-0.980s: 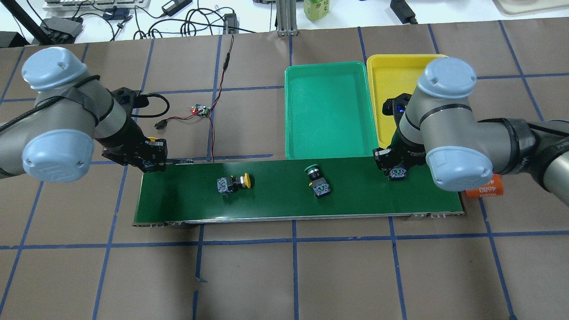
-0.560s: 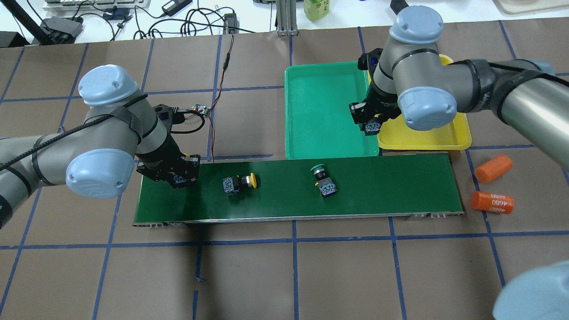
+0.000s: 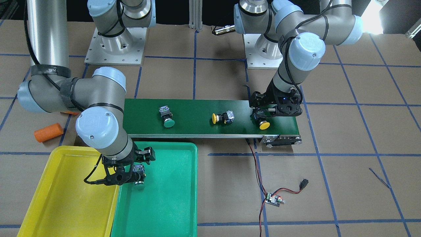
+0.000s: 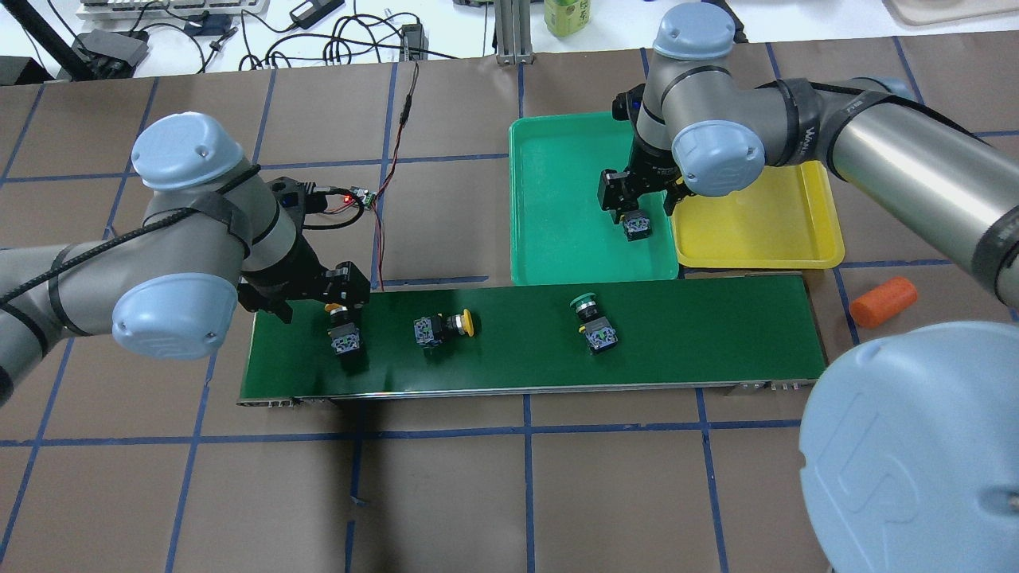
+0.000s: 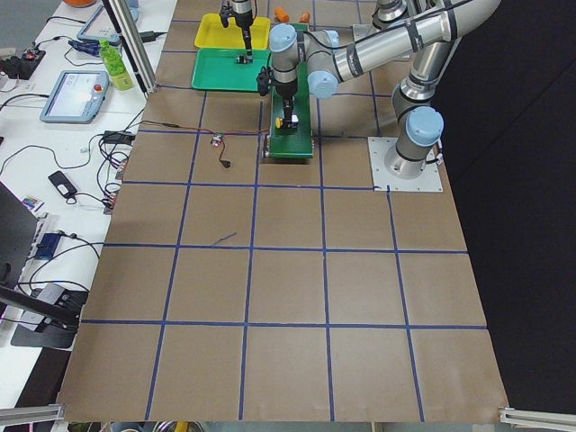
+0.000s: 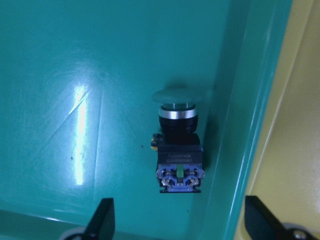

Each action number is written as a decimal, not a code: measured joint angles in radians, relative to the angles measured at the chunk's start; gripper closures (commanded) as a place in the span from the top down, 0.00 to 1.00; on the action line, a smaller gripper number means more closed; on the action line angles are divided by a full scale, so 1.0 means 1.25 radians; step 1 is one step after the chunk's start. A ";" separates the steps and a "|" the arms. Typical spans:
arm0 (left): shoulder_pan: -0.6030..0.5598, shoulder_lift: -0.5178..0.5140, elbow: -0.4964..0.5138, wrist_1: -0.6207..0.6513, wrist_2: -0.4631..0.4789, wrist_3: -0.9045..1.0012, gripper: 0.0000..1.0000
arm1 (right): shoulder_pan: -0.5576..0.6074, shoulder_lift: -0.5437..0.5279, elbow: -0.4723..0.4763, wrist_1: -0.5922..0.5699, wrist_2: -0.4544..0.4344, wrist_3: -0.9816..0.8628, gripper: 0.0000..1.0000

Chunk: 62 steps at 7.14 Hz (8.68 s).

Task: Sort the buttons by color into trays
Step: 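Raise the left gripper away from the belt while right gripper returns to belt, then grasp the second green-capped button on the belt with the right gripper, then carry the green button into the green tray and open the right gripper, then move the right gripper down to a yellow-capped button on the belt, then grasp the yellow-capped button with the right gripper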

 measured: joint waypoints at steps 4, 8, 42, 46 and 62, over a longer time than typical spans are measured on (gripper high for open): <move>-0.003 0.002 0.302 -0.261 0.009 0.009 1.00 | -0.004 -0.168 0.064 0.104 -0.001 -0.019 1.00; 0.005 0.023 0.365 -0.314 0.015 0.010 1.00 | -0.001 -0.394 0.306 0.066 -0.001 -0.021 1.00; 0.019 0.025 0.393 -0.373 0.004 -0.037 1.00 | -0.071 -0.450 0.431 0.020 -0.028 -0.300 1.00; 0.019 0.026 0.393 -0.373 0.005 -0.037 1.00 | -0.064 -0.448 0.439 -0.020 -0.018 -0.714 1.00; 0.019 0.027 0.392 -0.372 0.011 -0.035 1.00 | -0.031 -0.338 0.437 -0.159 0.008 -1.072 1.00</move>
